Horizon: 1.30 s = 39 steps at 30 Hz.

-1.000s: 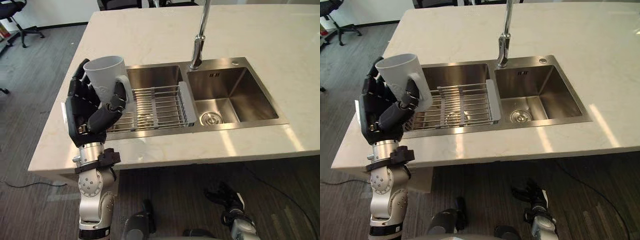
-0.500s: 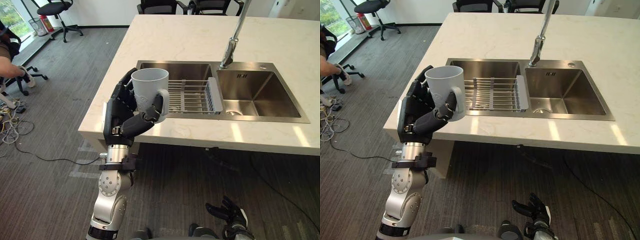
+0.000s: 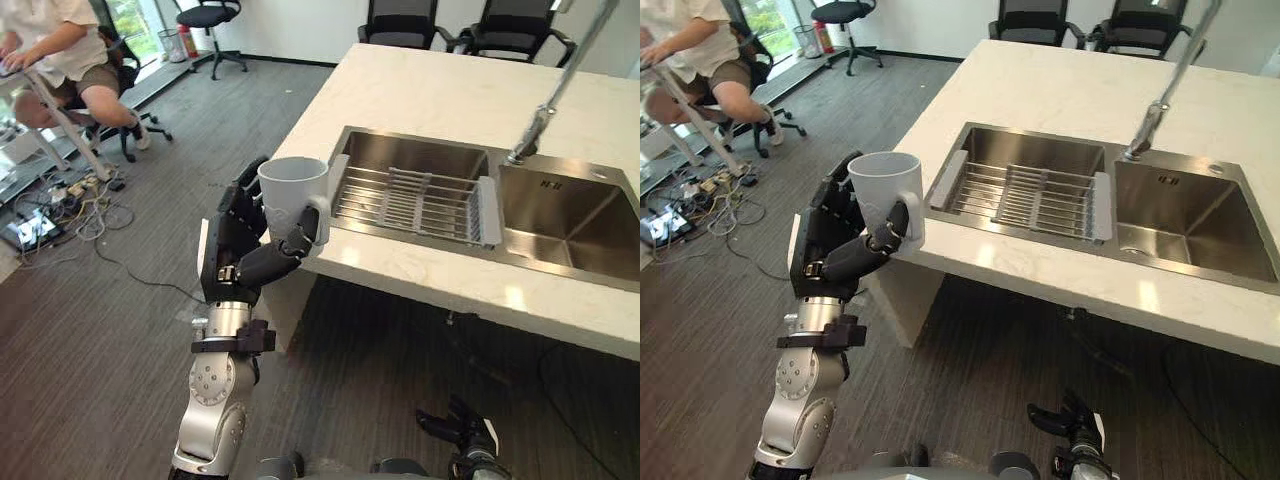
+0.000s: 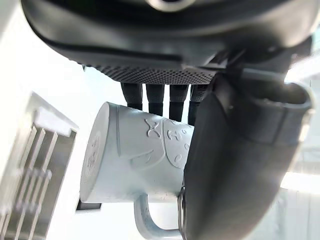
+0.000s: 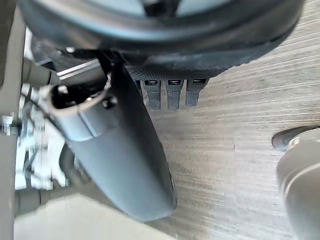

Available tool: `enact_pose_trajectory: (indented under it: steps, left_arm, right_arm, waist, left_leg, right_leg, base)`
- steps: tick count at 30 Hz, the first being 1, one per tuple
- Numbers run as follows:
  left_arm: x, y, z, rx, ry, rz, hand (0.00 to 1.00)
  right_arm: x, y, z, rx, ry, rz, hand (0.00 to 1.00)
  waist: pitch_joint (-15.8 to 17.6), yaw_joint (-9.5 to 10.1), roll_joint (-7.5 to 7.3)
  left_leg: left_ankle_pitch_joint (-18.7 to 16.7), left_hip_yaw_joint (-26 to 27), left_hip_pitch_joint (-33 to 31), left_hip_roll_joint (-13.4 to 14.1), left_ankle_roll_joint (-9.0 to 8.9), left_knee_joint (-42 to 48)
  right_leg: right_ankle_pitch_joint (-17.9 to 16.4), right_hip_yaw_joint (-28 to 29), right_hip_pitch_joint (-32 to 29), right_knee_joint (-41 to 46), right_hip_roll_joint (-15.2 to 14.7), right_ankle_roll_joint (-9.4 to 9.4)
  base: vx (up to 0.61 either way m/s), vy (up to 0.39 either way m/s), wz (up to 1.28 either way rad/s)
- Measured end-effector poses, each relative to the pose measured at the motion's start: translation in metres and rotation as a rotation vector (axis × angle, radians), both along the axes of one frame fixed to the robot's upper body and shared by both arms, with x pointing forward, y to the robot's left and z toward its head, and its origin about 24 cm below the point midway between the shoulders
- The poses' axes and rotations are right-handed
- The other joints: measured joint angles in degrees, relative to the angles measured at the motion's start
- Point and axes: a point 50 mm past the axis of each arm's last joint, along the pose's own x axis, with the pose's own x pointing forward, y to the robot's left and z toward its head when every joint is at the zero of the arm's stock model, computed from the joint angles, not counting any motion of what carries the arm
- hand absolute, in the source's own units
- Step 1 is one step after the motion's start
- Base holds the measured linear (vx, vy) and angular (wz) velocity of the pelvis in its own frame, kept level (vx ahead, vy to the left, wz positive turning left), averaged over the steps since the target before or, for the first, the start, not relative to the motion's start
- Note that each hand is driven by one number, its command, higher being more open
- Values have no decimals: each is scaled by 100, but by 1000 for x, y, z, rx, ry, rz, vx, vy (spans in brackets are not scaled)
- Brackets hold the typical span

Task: Walk over to the sink, pick up the cup, carry it to the dishwasher, place the cup inside the dishwasher, then close the dishwasher door

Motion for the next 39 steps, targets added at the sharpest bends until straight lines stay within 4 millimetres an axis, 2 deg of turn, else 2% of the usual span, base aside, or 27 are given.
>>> enact_pose_trajectory:
  steps: [2,4,5,6,7,9,10,11,13,14,17,18,19,20,21,24,26,27,28,30,32,34,39]
  left_arm:
    - [-3,5,-5,-5,24,28,30]
    - [-6,8,-9,-17,47,49,30]
    - [-7,10,-9,-33,47,68,30]
    - [-8,10,-9,-36,48,72,30]
    - [-8,11,-9,-34,51,72,30]
    - [-9,11,-10,-34,52,70,30]
    - [-10,10,-10,-36,48,67,30]
    - [-10,11,-9,-50,40,77,30]
    - [-13,14,-12,-57,56,101,30]
    - [-15,18,-17,-58,79,122,30]
    - [-19,18,-21,-58,102,126,30]
    - [-19,18,-21,-53,102,121,30]
    - [-19,18,-21,-51,103,118,30]
    - [-19,18,-21,-50,103,118,30]
    - [-18,18,-21,-47,99,116,30]
    - [-16,13,-19,-35,89,82,30]
    - [-17,9,-19,-25,91,56,30]
    - [-17,9,-17,-22,83,53,30]
    - [-18,7,-19,-39,91,54,30]
    - [-21,3,-21,-61,100,51,30]
    - [-24,2,-20,-69,95,43,30]
    - [-28,5,-24,-65,114,53,30]
    - [-34,14,-36,-54,173,94,30]
  right_arm:
    - [8,3,5,-4,-36,22,90]
    - [17,1,11,-20,-76,23,90]
    - [22,0,13,-31,-91,15,90]
    - [24,-1,15,-36,-98,14,90]
    - [26,-3,16,-56,-104,13,90]
    - [26,-7,18,-79,-105,17,90]
    - [25,-11,19,-90,-104,8,90]
    - [25,-12,19,-100,-100,10,90]
    - [29,-7,19,-86,-106,15,90]
    - [31,-3,18,-76,-110,23,90]
    - [32,0,18,-82,-103,49,90]
    - [31,1,17,-78,-98,54,90]
    - [30,3,16,-74,-91,60,90]
    - [29,3,16,-72,-89,64,90]
    - [30,6,16,-70,-90,79,90]
    - [32,12,23,-67,-135,99,90]
    - [29,15,28,-67,-163,99,90]
    - [30,20,31,-64,-181,115,90]
    - [32,21,35,-78,-194,137,90]
    - [32,21,38,-91,-211,144,90]
    - [34,22,44,-102,-235,162,90]
    - [34,21,44,-120,-232,178,90]
    - [20,20,32,-112,-159,181,90]
  waist:
    - [1,32,0]
    - [17,16,-14]
    - [43,38,-12]
    - [41,42,-8]
    - [52,36,-26]
    - [44,-9,-15]
    - [18,-37,33]
    - [-19,-21,134]
    - [27,0,39]
    - [45,-21,12]
    - [61,-20,-7]
    - [66,-99,-6]
    - [75,-209,6]
    - [76,-206,10]
    - [75,-206,7]
    - [66,-171,-5]
    - [6,-151,-115]
    - [-81,-92,-332]
    - [-116,-55,-256]
    - [-200,0,-134]
    - [-227,129,-107]
    - [-251,165,-103]
    - [-351,206,-128]
  left_leg:
    - [194,-197,-176,-48,-95,-59]
    - [640,283,-252,-37,-106,-478]
    - [370,1408,-359,264,182,-295]
    - [161,1857,-443,414,227,-1]
    - [-159,2641,-526,695,306,662]
    - [-380,3235,-441,924,313,1176]
    - [-427,3376,-317,989,267,1187]
    - [-538,3206,-169,877,193,825]
    - [-559,3155,-150,669,260,743]
    - [-637,3061,-146,525,359,788]
    - [-761,2849,-59,227,529,809]
    - [-782,2563,-2,89,598,776]
    - [-772,2298,101,10,611,696]
    - [-756,2197,172,-16,602,631]
    - [-718,1991,266,-67,588,516]
    - [-700,1492,340,-135,582,523]
    - [-772,1221,336,-255,512,626]
    - [-886,1140,337,-390,446,762]
    - [-1061,1097,289,-251,330,1062]
    - [-1159,1160,243,17,205,1210]
    - [-1192,1139,307,287,200,1092]
    - [-1184,1080,355,362,194,1022]
    - [-1062,1004,465,317,190,719]
  right_leg:
    - [-37,-263,7,-2,-26,-62]
    - [-36,-674,130,-119,-179,-116]
    - [-28,-1046,203,-209,-211,-130]
    - [-28,-1188,243,-215,-255,-129]
    - [-27,-1487,347,-224,-359,-126]
    - [-23,-1815,473,-240,-513,-93]
    - [-25,-2012,575,-272,-575,-4]
    - [-63,-2108,543,-158,-647,162]
    - [-89,-2029,465,37,-838,157]
    - [-106,-2033,434,284,-991,147]
    - [-88,-1754,189,1224,-1342,102]
    - [-121,-1131,-27,1839,-1307,12]
    - [-317,-471,-142,2090,-1020,57]
    - [-397,-179,-218,2107,-866,57]
    - [-521,305,-386,2064,-582,49]
    - [-571,1268,-855,1693,-31,84]
    - [-381,1435,-873,1060,-55,145]
    - [165,1361,-861,659,-200,130]
    - [172,1228,-743,616,-126,341]
    - [243,1019,-522,351,41,212]
    - [351,870,-301,3,274,58]
    - [414,807,-157,-203,357,-2]
    - [499,738,17,-523,326,4]
  base:
    - [-24,-89,120]
    - [-115,-3,158]
    - [-143,24,136]
    - [-128,39,136]
    - [-58,34,97]
    - [-56,134,108]
    - [-15,238,121]
    - [26,224,92]
    - [10,240,47]
    - [5,226,41]
    - [53,197,60]
    - [109,135,114]
    - [116,105,115]
    - [88,36,104]
    - [86,15,80]
    - [137,-35,98]
    - [151,-108,95]
    - [210,-200,61]
    - [227,-212,54]
    - [190,-185,34]
    - [143,-183,15]
    - [77,-131,7]
    - [49,-27,8]
